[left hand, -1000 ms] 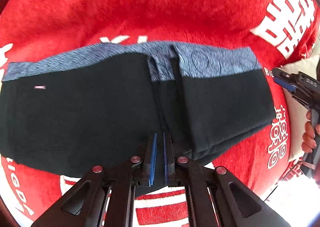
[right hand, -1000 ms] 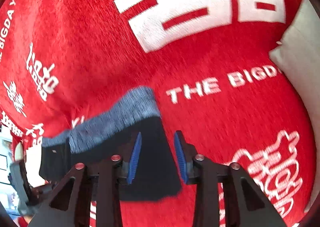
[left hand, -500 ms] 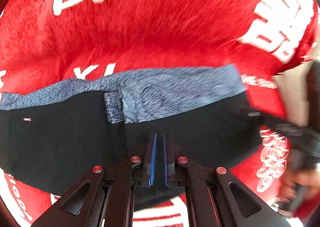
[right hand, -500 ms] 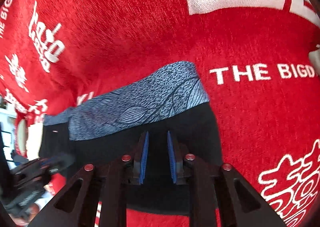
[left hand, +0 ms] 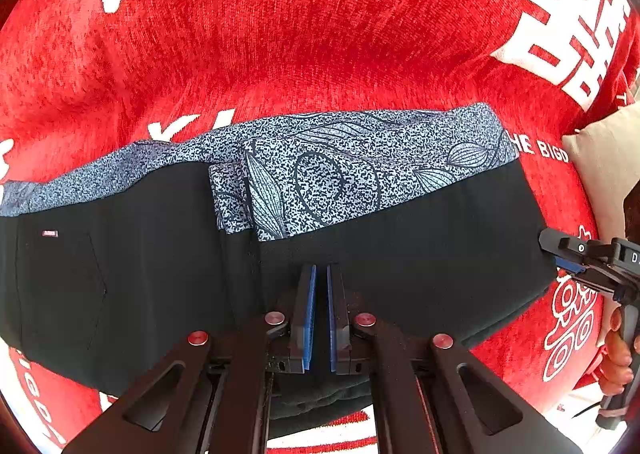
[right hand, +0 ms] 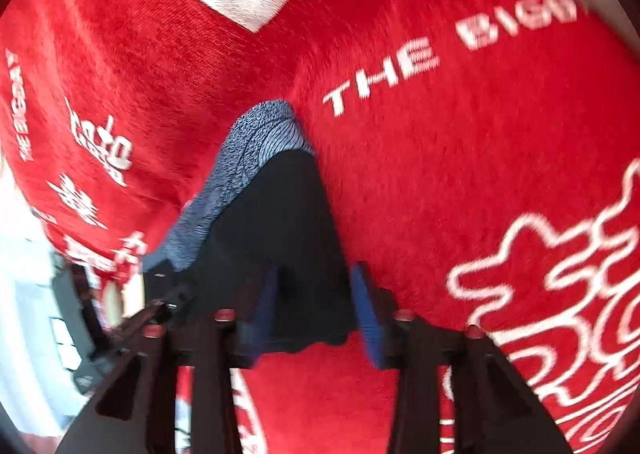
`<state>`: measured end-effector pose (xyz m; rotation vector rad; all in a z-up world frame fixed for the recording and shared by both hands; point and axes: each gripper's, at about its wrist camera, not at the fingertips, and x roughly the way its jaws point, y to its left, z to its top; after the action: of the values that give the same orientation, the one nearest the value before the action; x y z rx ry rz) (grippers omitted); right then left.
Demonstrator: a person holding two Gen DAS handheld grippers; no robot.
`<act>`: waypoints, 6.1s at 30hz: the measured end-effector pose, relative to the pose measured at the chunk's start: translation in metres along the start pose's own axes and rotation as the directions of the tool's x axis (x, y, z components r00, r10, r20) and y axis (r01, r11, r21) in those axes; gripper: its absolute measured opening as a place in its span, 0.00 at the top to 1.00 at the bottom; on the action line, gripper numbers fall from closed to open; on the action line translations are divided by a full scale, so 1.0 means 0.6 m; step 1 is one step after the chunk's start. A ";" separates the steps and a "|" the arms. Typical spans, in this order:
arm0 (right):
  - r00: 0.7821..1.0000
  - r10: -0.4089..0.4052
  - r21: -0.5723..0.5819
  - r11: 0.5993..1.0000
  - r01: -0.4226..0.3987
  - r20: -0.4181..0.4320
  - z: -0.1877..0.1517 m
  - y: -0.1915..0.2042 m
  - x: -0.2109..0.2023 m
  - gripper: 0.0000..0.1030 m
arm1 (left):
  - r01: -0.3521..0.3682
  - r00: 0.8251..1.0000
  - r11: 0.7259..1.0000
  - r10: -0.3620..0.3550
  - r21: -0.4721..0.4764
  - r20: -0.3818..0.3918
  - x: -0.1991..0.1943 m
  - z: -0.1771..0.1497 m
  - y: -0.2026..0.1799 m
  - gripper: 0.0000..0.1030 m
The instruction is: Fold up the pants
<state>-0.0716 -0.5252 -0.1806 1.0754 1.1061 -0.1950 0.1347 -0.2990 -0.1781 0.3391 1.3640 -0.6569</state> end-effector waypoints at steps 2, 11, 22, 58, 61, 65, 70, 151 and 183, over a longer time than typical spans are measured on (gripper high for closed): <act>1.000 0.011 0.013 1.000 -0.011 -0.004 -0.003 -0.001 -0.003 0.70 | -0.004 1.000 1.000 0.004 0.014 -0.004 0.004 -0.001 -0.012 0.94; 0.991 -0.126 -0.047 0.991 0.128 0.039 -0.029 0.026 -0.005 0.70 | -0.043 0.999 0.996 0.042 0.075 0.021 0.004 -0.005 -0.031 0.94; 0.957 -0.259 -0.133 0.952 0.277 0.133 -0.067 0.085 -0.032 0.68 | -0.039 0.997 0.997 0.034 0.064 0.072 -0.024 -0.008 -0.037 0.08; 0.954 -0.280 -0.443 0.845 0.299 0.111 -0.063 0.358 0.177 0.72 | -0.110 0.993 0.971 0.100 -0.214 -0.056 -0.070 -0.162 0.175 0.08; 0.939 -0.341 -0.464 0.825 0.324 0.049 -0.056 0.357 0.244 0.72 | -0.106 0.994 0.966 0.095 -0.237 -0.058 -0.071 -0.175 0.190 0.08; 0.938 -0.345 -0.481 0.817 0.317 0.031 -0.075 0.356 0.254 0.72 | -0.095 0.995 0.960 0.083 -0.263 -0.054 -0.073 -0.187 0.208 0.08; 0.949 -0.315 -0.470 0.839 0.274 -0.009 -0.097 0.346 0.216 0.71 | -0.087 0.996 0.952 0.073 -0.293 -0.058 -0.077 -0.192 0.221 0.08; 0.817 -0.566 -0.622 0.603 0.499 0.107 -0.220 0.370 0.272 0.23 | 0.459 0.881 0.561 -0.187 -0.689 0.435 -0.063 -0.226 0.557 0.02; 0.912 -0.266 -0.734 0.678 -0.054 -0.312 -0.131 0.761 0.345 0.14 | -0.312 0.866 0.939 0.344 -0.146 0.363 -0.173 -0.121 0.297 0.69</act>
<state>0.2582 -0.1553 -0.0726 0.3057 1.4415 0.3858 0.1797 -0.0939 -0.1179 0.3454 0.9228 -0.3544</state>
